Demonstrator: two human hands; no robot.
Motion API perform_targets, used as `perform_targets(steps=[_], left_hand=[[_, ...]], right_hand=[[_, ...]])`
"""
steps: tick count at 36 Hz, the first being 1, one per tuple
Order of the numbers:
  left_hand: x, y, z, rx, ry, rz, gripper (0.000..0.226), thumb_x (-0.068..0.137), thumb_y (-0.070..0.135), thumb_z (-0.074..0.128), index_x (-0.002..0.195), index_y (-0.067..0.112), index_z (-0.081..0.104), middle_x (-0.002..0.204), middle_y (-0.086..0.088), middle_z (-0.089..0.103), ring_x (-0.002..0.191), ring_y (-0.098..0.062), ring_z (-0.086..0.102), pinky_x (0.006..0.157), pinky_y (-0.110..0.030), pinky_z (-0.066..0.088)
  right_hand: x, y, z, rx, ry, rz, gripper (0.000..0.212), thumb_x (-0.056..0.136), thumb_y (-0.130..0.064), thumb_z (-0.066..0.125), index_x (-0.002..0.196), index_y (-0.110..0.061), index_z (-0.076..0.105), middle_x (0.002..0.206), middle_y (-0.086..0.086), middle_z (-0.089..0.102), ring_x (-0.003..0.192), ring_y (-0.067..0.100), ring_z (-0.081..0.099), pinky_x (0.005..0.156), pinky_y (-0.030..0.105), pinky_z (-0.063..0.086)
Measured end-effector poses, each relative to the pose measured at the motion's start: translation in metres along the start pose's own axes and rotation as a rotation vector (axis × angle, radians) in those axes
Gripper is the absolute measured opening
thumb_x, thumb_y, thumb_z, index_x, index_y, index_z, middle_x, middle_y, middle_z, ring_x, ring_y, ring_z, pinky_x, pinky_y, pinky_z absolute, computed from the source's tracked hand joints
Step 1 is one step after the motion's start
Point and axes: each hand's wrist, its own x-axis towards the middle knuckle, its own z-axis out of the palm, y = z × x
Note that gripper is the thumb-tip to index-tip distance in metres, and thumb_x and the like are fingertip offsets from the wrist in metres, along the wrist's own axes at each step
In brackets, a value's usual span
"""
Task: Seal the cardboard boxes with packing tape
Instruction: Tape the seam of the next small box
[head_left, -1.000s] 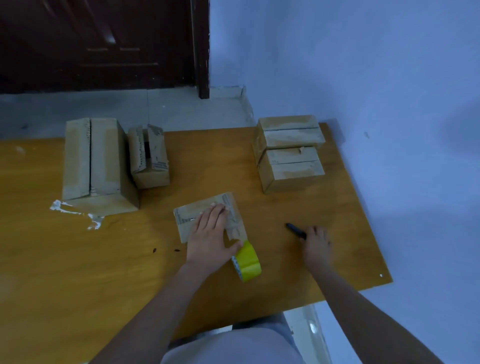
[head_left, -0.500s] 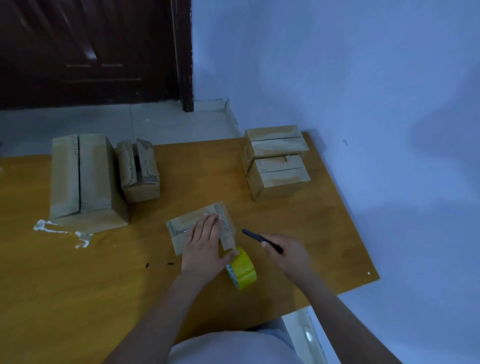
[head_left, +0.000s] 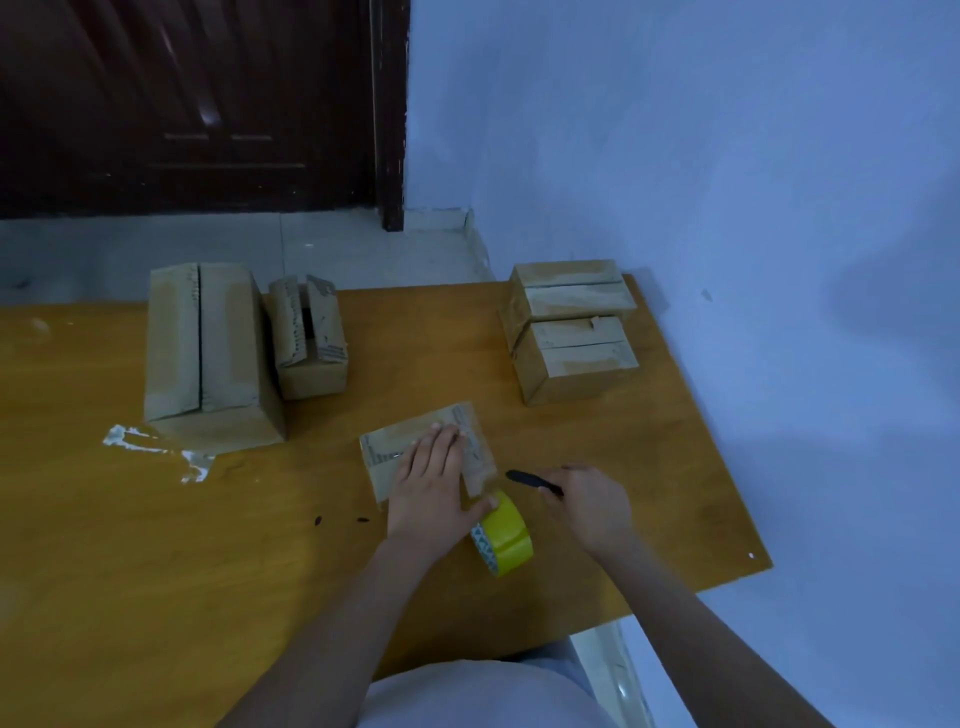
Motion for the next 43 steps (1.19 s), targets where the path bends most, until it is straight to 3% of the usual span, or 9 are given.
perform_targets(steps=[6, 11, 17, 22, 27, 31, 37, 40, 43], left_hand=[[0.0, 0.002, -0.002, 0.015, 0.019, -0.007, 0.098, 0.075, 0.076, 0.018, 0.146, 0.01, 0.036, 0.15, -0.004, 0.036, 0.141, -0.023, 0.029, 0.112, -0.03, -0.006], [0.002, 0.001, 0.0, 0.063, 0.045, 0.02, 0.11, 0.063, 0.079, -0.005, 0.153, 0.016, 0.004, 0.159, 0.002, 0.002, 0.146, -0.017, -0.006, 0.109, -0.03, -0.019], [0.001, 0.002, 0.0, 0.017, 0.057, 0.004, 0.107, 0.069, 0.082, 0.007, 0.153, 0.016, 0.005, 0.159, 0.003, 0.003, 0.147, -0.017, -0.005, 0.11, -0.029, -0.018], [0.004, 0.002, -0.005, -0.208, 0.122, -0.033, 0.069, 0.092, 0.063, 0.029, 0.147, 0.02, 0.03, 0.152, 0.007, 0.025, 0.143, -0.016, 0.015, 0.116, -0.032, 0.006], [0.01, 0.007, 0.003, -0.242, 0.212, -0.095, 0.056, 0.091, 0.055, 0.049, 0.135, 0.021, 0.047, 0.141, 0.008, 0.04, 0.131, -0.016, 0.032, 0.11, -0.034, 0.021], [0.015, 0.006, 0.015, -0.135, 0.357, -0.074, 0.042, 0.08, 0.039, 0.072, 0.114, 0.016, 0.063, 0.12, 0.002, 0.059, 0.112, -0.021, 0.052, 0.097, -0.037, 0.037], [0.015, -0.005, 0.022, -0.022, 0.422, 0.04, 0.048, 0.086, 0.045, 0.041, 0.112, 0.012, 0.065, 0.117, -0.001, 0.063, 0.111, -0.021, 0.049, 0.094, -0.034, 0.032], [0.014, -0.023, 0.019, -0.016, 0.426, 0.156, 0.048, 0.085, 0.046, 0.044, 0.11, 0.012, 0.065, 0.116, -0.002, 0.063, 0.111, -0.02, 0.046, 0.094, -0.034, 0.033], [0.011, -0.045, 0.009, 0.004, 0.417, 0.29, 0.041, 0.082, 0.046, 0.053, 0.109, 0.016, 0.062, 0.117, 0.003, 0.059, 0.111, -0.018, 0.047, 0.094, -0.032, 0.032]], right_hand=[[0.014, 0.009, 0.037, 0.132, -0.052, 0.254, 0.026, 0.097, -0.029, 0.045, 0.119, -0.021, 0.056, 0.109, 0.002, 0.056, 0.094, 0.023, 0.06, 0.062, 0.029, 0.045], [0.019, 0.0, 0.05, 0.131, 0.016, 0.346, 0.035, 0.096, -0.038, 0.046, 0.126, -0.02, 0.052, 0.132, 0.001, 0.049, 0.12, 0.026, 0.045, 0.097, 0.037, 0.038], [0.016, -0.037, 0.036, 1.016, -0.155, 0.198, 0.012, 0.093, -0.028, 0.056, 0.098, -0.021, 0.065, 0.113, 0.003, 0.061, 0.105, 0.017, 0.057, 0.085, 0.024, 0.041], [0.017, -0.045, 0.034, 1.154, -0.246, 0.293, 0.008, 0.092, -0.02, 0.057, 0.087, -0.017, 0.063, 0.082, -0.007, 0.06, 0.074, 0.006, 0.056, 0.062, 0.018, 0.041], [0.01, -0.044, 0.035, 1.155, -0.257, 0.292, 0.014, 0.093, -0.027, 0.058, 0.095, -0.016, 0.064, 0.091, -0.002, 0.063, 0.091, 0.018, 0.061, 0.078, 0.029, 0.047], [0.001, -0.038, 0.039, 1.209, -0.243, 0.241, 0.009, 0.091, -0.017, 0.061, 0.086, -0.022, 0.067, 0.086, -0.009, 0.065, 0.083, 0.008, 0.061, 0.074, 0.02, 0.046], [-0.011, -0.029, 0.048, 1.352, -0.121, 0.312, 0.009, 0.087, -0.015, 0.065, 0.085, -0.019, 0.073, 0.092, -0.002, 0.07, 0.085, 0.01, 0.065, 0.076, 0.024, 0.052], [-0.011, -0.024, 0.047, 1.472, -0.068, 0.359, 0.007, 0.086, -0.009, 0.066, 0.086, -0.011, 0.072, 0.088, -0.001, 0.07, 0.077, 0.004, 0.065, 0.064, 0.014, 0.05], [-0.01, -0.02, 0.045, 1.462, -0.032, 0.349, 0.01, 0.085, -0.008, 0.067, 0.081, -0.016, 0.073, 0.097, 0.0, 0.069, 0.089, 0.005, 0.062, 0.07, 0.011, 0.046]])
